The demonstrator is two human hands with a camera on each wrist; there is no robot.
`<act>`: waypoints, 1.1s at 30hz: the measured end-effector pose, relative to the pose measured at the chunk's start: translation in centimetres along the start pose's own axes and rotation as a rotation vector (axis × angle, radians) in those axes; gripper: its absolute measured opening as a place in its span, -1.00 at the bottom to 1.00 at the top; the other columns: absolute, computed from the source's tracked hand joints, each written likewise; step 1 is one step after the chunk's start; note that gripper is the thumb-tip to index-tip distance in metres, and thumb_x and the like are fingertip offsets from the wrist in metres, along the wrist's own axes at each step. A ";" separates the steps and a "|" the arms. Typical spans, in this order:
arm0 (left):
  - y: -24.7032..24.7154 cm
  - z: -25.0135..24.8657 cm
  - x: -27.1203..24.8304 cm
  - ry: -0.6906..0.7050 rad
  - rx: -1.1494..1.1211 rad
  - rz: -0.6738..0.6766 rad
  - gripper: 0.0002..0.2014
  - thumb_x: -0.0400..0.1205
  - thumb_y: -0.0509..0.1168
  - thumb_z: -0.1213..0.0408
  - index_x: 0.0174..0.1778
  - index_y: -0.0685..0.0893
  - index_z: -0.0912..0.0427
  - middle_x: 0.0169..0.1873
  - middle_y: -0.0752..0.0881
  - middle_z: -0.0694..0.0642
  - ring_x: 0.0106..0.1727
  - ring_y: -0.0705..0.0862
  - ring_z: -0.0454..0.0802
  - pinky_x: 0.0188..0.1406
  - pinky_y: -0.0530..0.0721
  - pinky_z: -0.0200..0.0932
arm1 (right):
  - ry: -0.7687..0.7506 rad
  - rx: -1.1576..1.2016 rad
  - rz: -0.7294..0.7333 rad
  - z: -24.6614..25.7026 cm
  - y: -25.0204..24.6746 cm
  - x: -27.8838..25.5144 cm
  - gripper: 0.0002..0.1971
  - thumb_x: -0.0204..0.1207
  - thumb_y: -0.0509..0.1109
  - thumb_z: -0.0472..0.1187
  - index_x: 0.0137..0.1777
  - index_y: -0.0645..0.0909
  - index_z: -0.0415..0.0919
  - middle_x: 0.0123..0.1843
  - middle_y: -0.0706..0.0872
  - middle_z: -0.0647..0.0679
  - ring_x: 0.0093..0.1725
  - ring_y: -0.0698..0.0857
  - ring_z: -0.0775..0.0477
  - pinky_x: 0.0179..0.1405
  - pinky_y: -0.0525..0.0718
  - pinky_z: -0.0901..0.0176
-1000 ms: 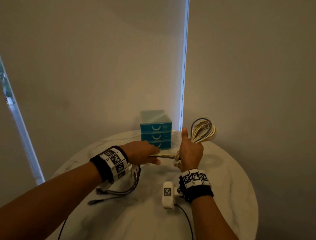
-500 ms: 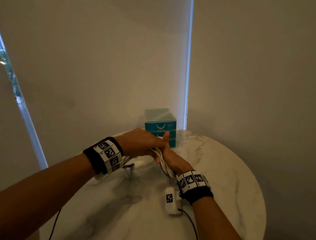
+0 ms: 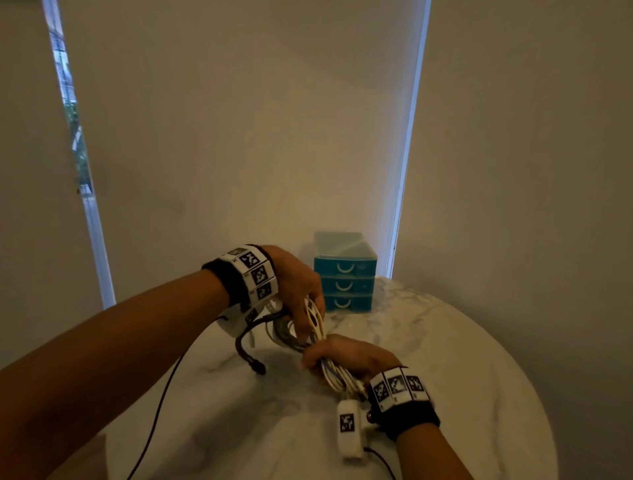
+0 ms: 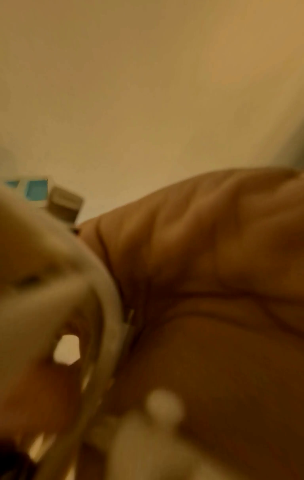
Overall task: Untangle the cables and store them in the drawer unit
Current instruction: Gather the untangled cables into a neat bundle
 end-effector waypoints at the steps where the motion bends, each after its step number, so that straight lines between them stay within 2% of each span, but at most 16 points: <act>1: 0.0 0.1 0.2 -0.006 0.042 0.011 -0.63 0.61 0.61 0.30 0.35 0.83 0.12 0.17 0.89 0.14 0.06 0.81 -0.03 0.29 0.80 0.07 | 0.018 -0.038 -0.053 0.1 -0.4 0.0 -0.82 0.46 0.53 -0.11 -0.32 0.70 -0.14 -0.35 0.71 -0.09 -0.41 0.63 -0.01 -0.29 0.60 0.17; 3: -0.3 0.3 0.6 -0.009 0.113 -0.022 -0.56 0.63 0.56 0.41 0.45 0.76 0.17 0.26 0.85 0.20 0.17 0.79 0.06 0.32 0.76 0.07 | 0.026 -0.077 -0.135 0.3 -1.1 0.1 -0.85 0.40 0.51 -0.09 -0.34 0.71 -0.12 -0.36 0.72 -0.08 -0.38 0.64 -0.03 -0.22 0.60 0.11; 5: -1.0 0.1 0.5 0.026 0.136 -0.099 -0.54 0.64 0.55 0.39 0.49 0.71 0.15 0.30 0.81 0.15 0.27 0.76 0.10 0.32 0.72 0.01 | 0.024 -0.117 -0.187 0.2 -1.8 0.6 -0.81 0.28 0.55 0.03 -0.40 0.70 -0.04 -0.37 0.73 -0.03 -0.35 0.63 -0.04 -0.08 0.59 0.02; 7: -1.8 0.0 -0.1 0.073 0.117 -0.202 -0.57 0.63 0.60 0.26 0.42 0.71 -0.02 0.25 0.78 -0.01 0.24 0.74 0.00 0.30 0.70 -0.06 | 0.032 -0.098 -0.208 -0.1 -2.2 0.9 -0.76 0.41 0.58 0.05 -0.32 0.67 -0.04 -0.34 0.72 -0.04 -0.36 0.65 -0.02 -0.07 0.64 0.05; 9: -2.4 0.5 -0.4 0.114 0.068 -0.274 -0.61 0.60 0.63 0.14 0.34 0.75 -0.10 0.22 0.79 -0.10 0.24 0.75 -0.06 0.33 0.70 -0.04 | 0.033 0.028 -0.133 -0.4 -1.8 0.9 -0.73 0.60 0.54 -0.04 -0.26 0.61 -0.12 -0.29 0.73 -0.11 -0.38 0.71 -0.02 -0.16 0.71 0.10; 12: -2.5 1.1 -0.3 0.188 -0.023 -0.349 -0.61 0.59 0.64 0.15 0.34 0.80 -0.03 0.19 0.85 -0.11 0.24 0.78 -0.11 0.38 0.71 -0.03 | -0.073 0.193 -0.003 -0.2 -1.2 0.9 -0.64 0.68 0.53 0.03 -0.19 0.58 -0.21 -0.12 0.81 -0.31 -0.13 0.85 -0.26 0.20 0.75 -0.21; 14: -2.3 1.4 0.1 0.199 -0.041 -0.394 -0.63 0.61 0.62 0.15 0.35 0.80 -0.04 0.16 0.86 -0.13 0.22 0.79 -0.15 0.38 0.70 -0.03 | -0.140 0.259 0.041 0.3 -0.9 0.8 -0.55 0.69 0.49 0.17 -0.17 0.57 -0.22 -0.13 0.80 -0.32 -0.08 0.85 -0.31 0.29 0.76 -0.27; 16: -2.2 1.8 0.5 0.185 -0.032 -0.422 -0.63 0.65 0.59 0.17 0.38 0.79 -0.04 0.19 0.85 -0.12 0.23 0.77 -0.14 0.42 0.69 0.02 | -0.167 0.381 0.034 0.4 -1.0 0.8 -0.51 0.68 0.47 0.23 -0.20 0.57 -0.20 -0.24 0.72 -0.22 -0.20 0.80 -0.20 0.18 0.80 -0.24; 18: -2.1 2.1 0.8 0.177 0.001 -0.453 -0.62 0.69 0.55 0.20 0.44 0.76 -0.04 0.26 0.82 -0.07 0.28 0.75 -0.09 0.47 0.67 0.11 | -0.162 0.496 0.007 0.4 -1.0 0.6 -0.52 0.68 0.46 0.24 -0.20 0.55 -0.18 -0.32 0.62 -0.11 -0.33 0.67 -0.06 -0.05 0.82 -0.09; 20: -2.1 2.3 0.9 0.178 -0.005 -0.463 -0.56 0.70 0.53 0.21 0.52 0.70 -0.06 0.34 0.73 -0.01 0.34 0.72 0.02 0.46 0.69 0.19 | -0.132 0.557 -0.052 0.4 -1.1 0.4 -0.51 0.66 0.44 0.28 -0.17 0.54 -0.17 -0.35 0.55 -0.06 -0.42 0.56 0.00 -0.34 0.73 0.09; 22: -2.1 3.1 0.9 0.159 -0.111 -0.456 -0.47 0.68 0.56 0.13 0.59 0.62 -0.13 0.40 0.64 0.01 0.36 0.72 0.11 0.36 0.78 0.23 | -0.097 0.593 -0.107 0.3 -1.4 0.4 -0.47 0.62 0.44 0.34 -0.17 0.54 -0.17 -0.37 0.54 -0.05 -0.49 0.52 0.03 -0.50 0.64 0.19; 25: -1.6 4.5 0.4 0.130 -0.415 -0.418 -0.40 0.66 0.57 0.08 0.62 0.55 -0.14 0.48 0.64 0.06 0.32 0.78 0.09 0.18 0.88 0.21 | -0.060 0.641 -0.146 -0.1 -2.2 0.6 -0.37 0.56 0.37 0.49 -0.32 0.54 -0.12 -0.43 0.51 -0.01 -0.58 0.52 0.06 -0.57 0.59 0.23; 27: -0.9 4.8 0.0 0.139 -0.554 -0.423 -0.46 0.69 0.49 -0.05 0.61 0.56 -0.18 0.47 0.66 0.01 0.30 0.81 0.09 0.09 0.90 0.18 | -0.044 0.660 -0.171 -0.5 -2.8 0.7 -0.32 0.55 0.32 0.55 -0.37 0.52 -0.10 -0.46 0.50 -0.01 -0.61 0.52 0.07 -0.58 0.58 0.25; 29: -0.6 4.9 -0.1 0.120 -0.538 -0.513 -0.51 0.74 0.30 -0.22 0.58 0.57 -0.19 0.41 0.67 0.03 0.23 0.82 0.10 -0.06 0.92 0.16 | -0.025 0.647 -0.191 -0.8 -3.0 0.7 -0.32 0.56 0.31 0.54 -0.38 0.50 -0.11 -0.48 0.50 -0.02 -0.62 0.52 0.06 -0.59 0.57 0.25; 31: -0.2 4.9 0.4 0.051 -0.423 -0.568 -0.40 0.73 0.12 -0.37 0.65 0.50 -0.20 0.41 0.67 0.03 0.05 0.84 0.05 -0.20 0.89 0.02 | -0.016 0.625 -0.211 -0.6 -2.8 0.6 -0.32 0.59 0.31 0.51 -0.39 0.49 -0.12 -0.50 0.49 -0.03 -0.63 0.51 0.05 -0.60 0.57 0.25; 33: 0.3 4.9 1.4 -0.015 -0.288 -0.567 -0.28 0.71 -0.05 -0.48 0.72 0.39 -0.21 0.42 0.69 0.01 -0.14 0.86 0.01 -0.10 0.89 0.06 | -0.028 0.591 -0.227 -0.4 -2.6 0.5 -0.32 0.62 0.30 0.49 -0.40 0.49 -0.12 -0.50 0.47 -0.04 -0.63 0.50 0.03 -0.60 0.57 0.25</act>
Point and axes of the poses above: each hand's wrist, its own x-axis towards the middle knuckle, its own y-axis out of the palm, z = x × y, the point moved 5 cm from there along x, towards the middle knuckle
